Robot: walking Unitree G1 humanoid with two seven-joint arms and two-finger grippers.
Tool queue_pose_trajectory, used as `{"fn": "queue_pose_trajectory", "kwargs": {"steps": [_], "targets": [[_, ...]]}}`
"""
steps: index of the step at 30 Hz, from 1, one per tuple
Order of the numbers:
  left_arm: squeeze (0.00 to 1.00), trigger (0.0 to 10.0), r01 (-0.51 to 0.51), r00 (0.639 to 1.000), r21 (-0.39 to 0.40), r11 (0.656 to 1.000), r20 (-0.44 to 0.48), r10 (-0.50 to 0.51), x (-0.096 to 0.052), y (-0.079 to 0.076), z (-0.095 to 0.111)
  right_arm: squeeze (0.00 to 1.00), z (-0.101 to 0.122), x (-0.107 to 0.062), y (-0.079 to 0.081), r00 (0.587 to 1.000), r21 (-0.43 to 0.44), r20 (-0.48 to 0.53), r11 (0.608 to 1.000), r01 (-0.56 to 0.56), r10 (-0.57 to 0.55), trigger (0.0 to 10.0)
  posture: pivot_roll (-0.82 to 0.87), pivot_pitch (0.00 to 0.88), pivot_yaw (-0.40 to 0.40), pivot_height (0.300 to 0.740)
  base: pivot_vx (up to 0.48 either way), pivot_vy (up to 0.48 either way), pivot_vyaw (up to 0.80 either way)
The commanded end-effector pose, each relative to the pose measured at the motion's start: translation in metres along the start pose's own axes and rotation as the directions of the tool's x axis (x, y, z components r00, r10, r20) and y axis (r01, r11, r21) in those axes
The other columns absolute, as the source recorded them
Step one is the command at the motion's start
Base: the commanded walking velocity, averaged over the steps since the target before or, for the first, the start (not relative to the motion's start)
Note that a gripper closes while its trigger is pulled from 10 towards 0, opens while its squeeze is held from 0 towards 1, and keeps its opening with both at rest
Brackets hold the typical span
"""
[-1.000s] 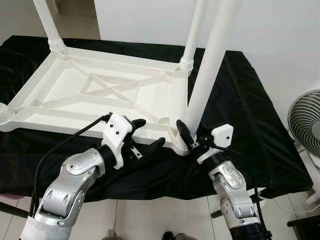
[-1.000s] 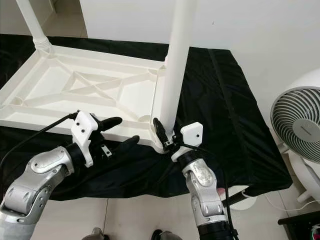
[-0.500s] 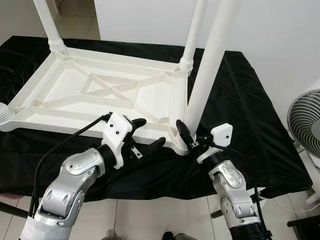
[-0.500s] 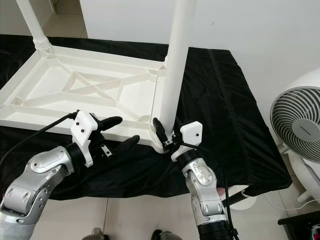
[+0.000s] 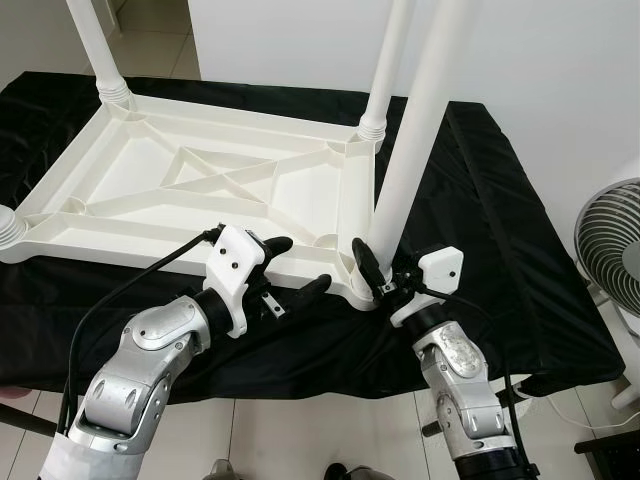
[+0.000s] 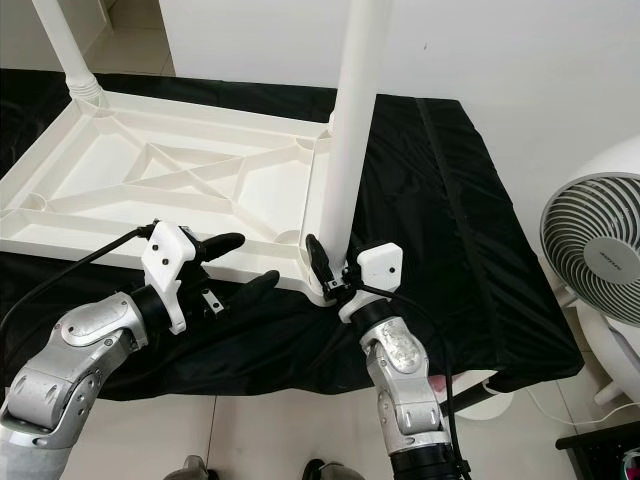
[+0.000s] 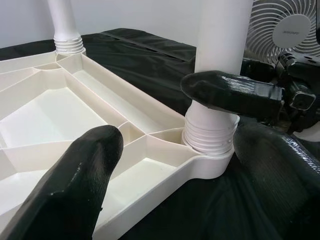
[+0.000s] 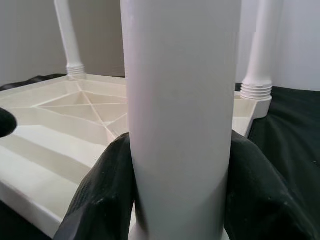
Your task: Building children table
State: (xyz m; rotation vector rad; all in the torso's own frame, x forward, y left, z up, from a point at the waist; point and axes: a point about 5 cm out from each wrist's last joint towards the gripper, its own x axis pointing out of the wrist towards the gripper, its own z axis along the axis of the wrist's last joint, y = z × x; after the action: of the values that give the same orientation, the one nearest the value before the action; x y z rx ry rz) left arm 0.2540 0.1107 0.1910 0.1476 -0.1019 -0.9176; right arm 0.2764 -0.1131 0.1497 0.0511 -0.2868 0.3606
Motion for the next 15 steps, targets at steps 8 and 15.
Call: {"fn": "queue_pose_trajectory", "kwargs": {"steps": [8, 15], "targets": [[0.00, 10.0, -0.021, 1.000, -0.006, 1.000, 0.002, 0.021, -0.0013, -0.0010, 0.0014, 0.00, -0.0275, -0.0119, -0.0096, 0.935, -0.084, -0.129, 0.943, 0.323, -0.331, 10.0, 0.15, 0.150, -0.055, 0.740, 0.000, 0.000, 0.00], [0.00, 10.0, -0.024, 1.000, -0.005, 1.000, 0.003, 0.024, -0.0017, -0.0010, 0.0017, 0.00, -0.0264, -0.0146, -0.0084, 0.929, -0.076, -0.113, 0.935, 0.347, -0.353, 10.0, 0.15, 0.149, -0.059, 0.740, 0.000, 0.000, 0.00]]}}
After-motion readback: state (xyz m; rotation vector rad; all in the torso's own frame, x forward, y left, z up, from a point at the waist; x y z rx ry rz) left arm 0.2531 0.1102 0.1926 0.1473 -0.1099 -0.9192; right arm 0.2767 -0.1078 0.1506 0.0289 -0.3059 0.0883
